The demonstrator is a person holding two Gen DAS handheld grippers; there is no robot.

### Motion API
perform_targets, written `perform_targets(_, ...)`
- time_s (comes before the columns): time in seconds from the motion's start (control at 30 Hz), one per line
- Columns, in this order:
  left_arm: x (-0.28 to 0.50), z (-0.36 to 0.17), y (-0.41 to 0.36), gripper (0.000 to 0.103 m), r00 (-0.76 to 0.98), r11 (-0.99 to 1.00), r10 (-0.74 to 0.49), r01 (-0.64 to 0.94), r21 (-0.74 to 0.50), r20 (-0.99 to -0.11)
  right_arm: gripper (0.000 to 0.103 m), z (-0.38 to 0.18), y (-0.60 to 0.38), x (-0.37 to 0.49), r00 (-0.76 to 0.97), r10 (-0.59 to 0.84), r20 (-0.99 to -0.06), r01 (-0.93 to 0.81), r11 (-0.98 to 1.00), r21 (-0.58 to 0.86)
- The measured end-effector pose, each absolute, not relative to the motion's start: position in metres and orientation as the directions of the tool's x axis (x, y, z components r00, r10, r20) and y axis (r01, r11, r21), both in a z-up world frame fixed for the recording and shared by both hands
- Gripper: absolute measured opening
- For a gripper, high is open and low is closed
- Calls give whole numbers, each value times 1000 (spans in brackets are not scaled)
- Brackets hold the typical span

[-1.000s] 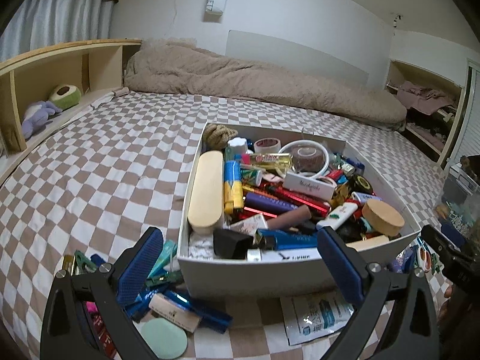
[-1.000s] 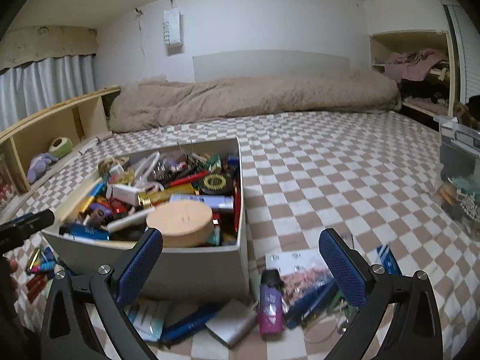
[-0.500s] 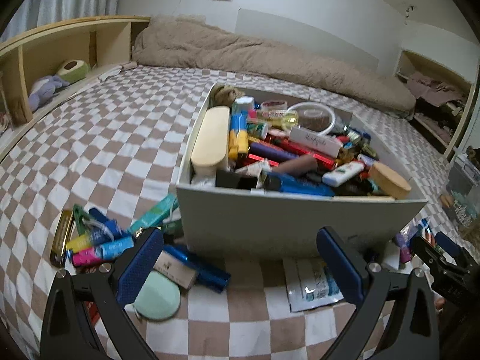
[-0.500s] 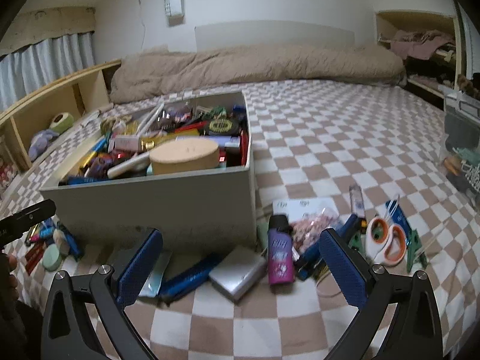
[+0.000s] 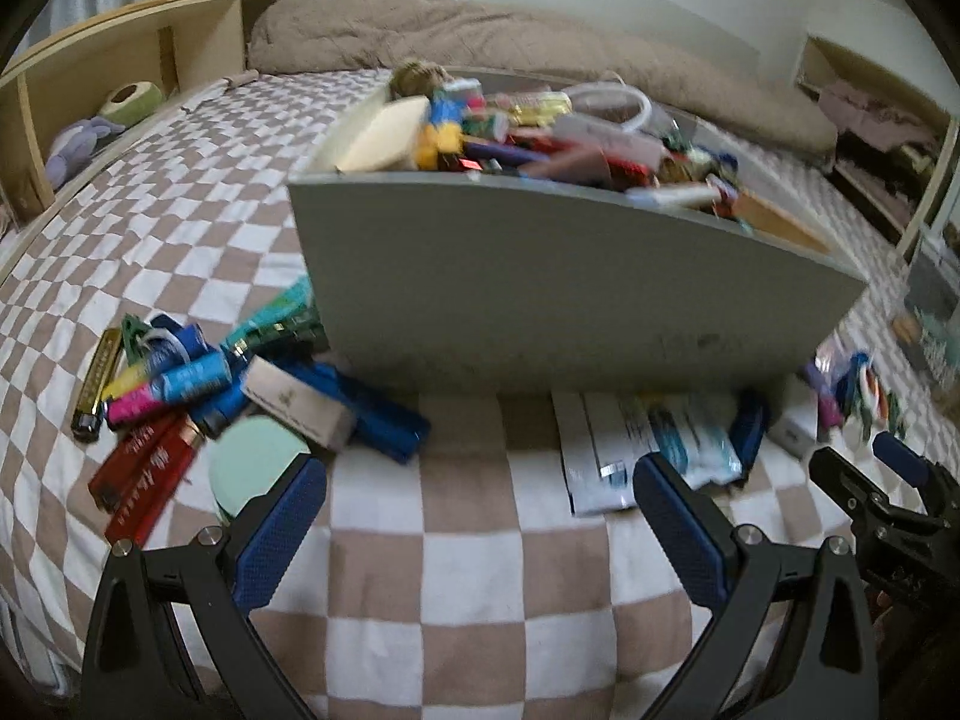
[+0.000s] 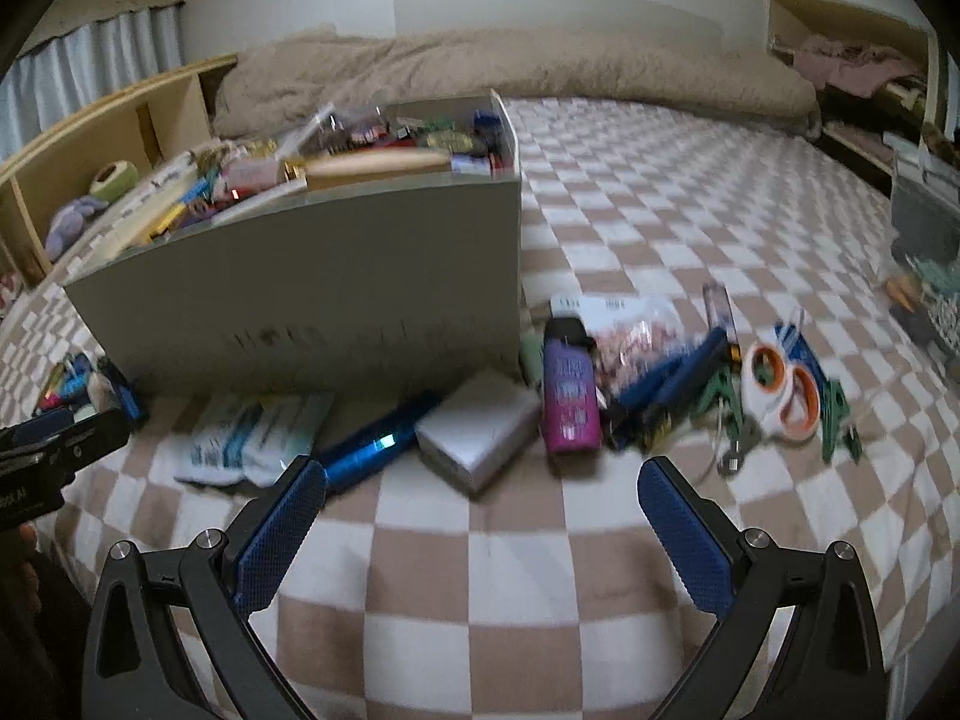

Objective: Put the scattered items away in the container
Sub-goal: 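Withdraw both open tools from the box back toward the remaining items, then move left tool toward mint-green compact while right tool approaches white charger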

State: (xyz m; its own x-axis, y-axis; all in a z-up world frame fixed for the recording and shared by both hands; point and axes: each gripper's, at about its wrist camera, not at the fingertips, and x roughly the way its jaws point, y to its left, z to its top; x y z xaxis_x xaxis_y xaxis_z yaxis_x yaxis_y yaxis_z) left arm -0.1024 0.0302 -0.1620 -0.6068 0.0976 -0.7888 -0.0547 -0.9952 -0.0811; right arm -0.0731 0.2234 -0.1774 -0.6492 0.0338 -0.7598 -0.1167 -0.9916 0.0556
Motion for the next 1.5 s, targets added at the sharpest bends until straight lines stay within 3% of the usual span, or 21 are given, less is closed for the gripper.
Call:
perform_targets(0.47,-93,-198,57,103,-511,-993,1,-104,61,-859,103,-201,225,-59,-530,75,-845,-206,-978,42)
perform_targets(0.73,-93,-206,60,103,-511,-988,-18,-120,93,-859,103,-206,224,-55,-523,77,-849,-188,-982,27)
perform_targets(0.83,-94,-203,52,103,-499,-992,20,-115,43,-866,103,-208,225,-55,-525,80,-848,-191,-981,25)
perform_targets(1.13,-92,-185,2,103,-516,-997,-21,74,-19,-856,103,-211,227,-47,-534,84,-841,-202,-979,30)
perform_targets(1.3,-93,-176,-21,103,-523,-978,-164,197,68,-836,103,-212,227,-42,-540,90,-837,-205,-978,27)
perform_targets(1.5,-101,-188,-43,103,-453,-959,-186,277,61,-872,103,-211,229,-38,-544,82,-835,-206,-978,39)
